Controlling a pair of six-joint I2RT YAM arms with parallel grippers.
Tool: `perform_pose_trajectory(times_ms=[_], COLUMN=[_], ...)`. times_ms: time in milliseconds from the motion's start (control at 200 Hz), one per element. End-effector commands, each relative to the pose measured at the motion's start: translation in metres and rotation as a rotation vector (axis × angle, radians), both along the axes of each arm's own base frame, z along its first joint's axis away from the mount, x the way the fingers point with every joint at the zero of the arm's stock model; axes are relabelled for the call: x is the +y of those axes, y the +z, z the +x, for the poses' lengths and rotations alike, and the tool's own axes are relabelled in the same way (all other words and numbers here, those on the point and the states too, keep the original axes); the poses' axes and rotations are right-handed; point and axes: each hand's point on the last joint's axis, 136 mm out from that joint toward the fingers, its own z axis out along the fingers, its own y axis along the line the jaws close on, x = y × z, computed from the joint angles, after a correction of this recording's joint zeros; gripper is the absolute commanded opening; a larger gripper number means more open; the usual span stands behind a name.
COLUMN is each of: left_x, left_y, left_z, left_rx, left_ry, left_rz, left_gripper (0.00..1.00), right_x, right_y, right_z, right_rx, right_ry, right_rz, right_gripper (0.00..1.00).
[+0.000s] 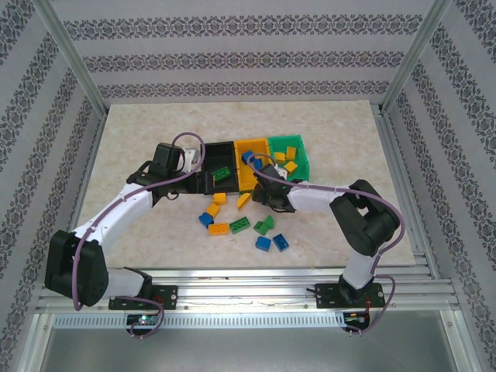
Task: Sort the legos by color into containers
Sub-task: Rotate the lego at the center of the table.
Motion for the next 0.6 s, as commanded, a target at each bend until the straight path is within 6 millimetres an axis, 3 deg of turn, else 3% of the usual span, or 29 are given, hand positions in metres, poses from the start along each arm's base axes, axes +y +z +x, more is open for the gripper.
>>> perform_pose_trajectory(times_ms=[0,100,255,370,595], left_x=[0.002,0.001,0.001,-0.001,-0.004], left_y=[0.000,0.001,0.000,-0.002,-0.001], left_z=[0.007,0.008,0.011,0.014,0.018], left_rx=[-0.008,-0.011,-0.010,-0.006,0.001], left_ry=[0.012,0.012,0.019,0.021,0.020], left_rz=[-0.020,-0.022,-0.025,-0.036,-0.053], left_gripper=[0.59,0.59,0.59,0.59,0.59], right_x=[-0.022,-0.034,-0.072,-0.094,-0.071], right_y=[-0.014,-0.015,-0.017,-0.009,0.020], right_z=[-0.008,-0.020,-0.047,-0.053,-0.037], right_rx=[0.029,0.046,0.062,0.039,-0.014], right_ry=[-0.036,-0.029,-0.079,-0.101,0.047], right_rz=[-0.036,-0.064,-0.088,-0.090,-0.072], right_gripper=[0.52,0.53,0.53,0.54,0.61])
